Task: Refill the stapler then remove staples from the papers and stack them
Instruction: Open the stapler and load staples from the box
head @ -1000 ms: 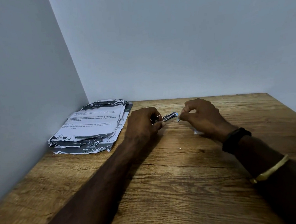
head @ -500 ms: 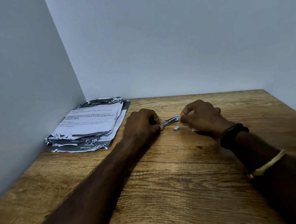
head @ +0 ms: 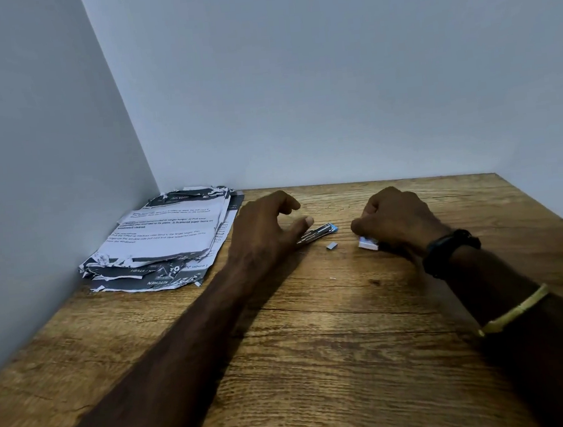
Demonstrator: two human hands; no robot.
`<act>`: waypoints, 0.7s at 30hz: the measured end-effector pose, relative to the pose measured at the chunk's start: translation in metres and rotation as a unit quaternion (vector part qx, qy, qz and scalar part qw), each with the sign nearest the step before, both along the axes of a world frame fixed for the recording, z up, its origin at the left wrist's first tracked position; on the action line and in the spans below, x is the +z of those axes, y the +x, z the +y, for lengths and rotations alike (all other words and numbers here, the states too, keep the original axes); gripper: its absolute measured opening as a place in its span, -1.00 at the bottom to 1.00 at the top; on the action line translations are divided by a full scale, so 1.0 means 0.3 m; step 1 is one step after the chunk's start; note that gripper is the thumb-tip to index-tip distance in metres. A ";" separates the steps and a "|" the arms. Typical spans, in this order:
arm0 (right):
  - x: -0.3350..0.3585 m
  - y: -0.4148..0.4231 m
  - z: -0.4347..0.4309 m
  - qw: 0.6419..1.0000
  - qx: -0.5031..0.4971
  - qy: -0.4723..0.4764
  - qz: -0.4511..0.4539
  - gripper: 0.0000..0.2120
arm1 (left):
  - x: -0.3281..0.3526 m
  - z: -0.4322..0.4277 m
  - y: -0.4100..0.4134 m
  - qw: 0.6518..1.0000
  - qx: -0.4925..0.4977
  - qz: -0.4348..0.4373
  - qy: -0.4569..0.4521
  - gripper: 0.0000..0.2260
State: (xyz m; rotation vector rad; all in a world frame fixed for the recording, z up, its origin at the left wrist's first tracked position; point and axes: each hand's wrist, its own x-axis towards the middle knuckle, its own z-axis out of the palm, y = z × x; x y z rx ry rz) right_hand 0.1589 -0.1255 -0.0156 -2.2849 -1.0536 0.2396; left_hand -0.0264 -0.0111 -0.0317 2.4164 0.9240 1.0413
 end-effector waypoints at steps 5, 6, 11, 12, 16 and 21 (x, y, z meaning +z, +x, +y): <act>-0.013 0.017 0.010 0.965 0.013 0.160 0.207 -0.84 | 0.033 -0.034 0.004 0.994 -0.004 -0.108 0.007 -0.85; -0.014 0.016 0.014 0.951 0.024 0.179 0.250 -0.87 | 0.040 -0.040 0.005 0.992 -0.010 -0.125 0.000 -0.88; -0.007 -0.023 0.029 0.878 0.070 0.229 0.415 -0.97 | 0.052 -0.066 0.016 0.993 -0.025 -0.117 -0.013 -0.93; -0.005 -0.033 0.030 0.862 0.080 0.240 0.440 -0.97 | 0.051 -0.068 0.017 0.993 -0.023 -0.111 -0.012 -0.93; 0.008 -0.067 0.029 0.820 0.113 0.273 0.491 -0.97 | 0.049 -0.075 0.019 0.993 -0.010 -0.112 -0.033 -0.87; 0.014 -0.105 0.022 0.795 0.128 0.307 0.507 -0.91 | 0.047 -0.077 0.021 0.966 -0.031 -0.188 -0.174 -0.83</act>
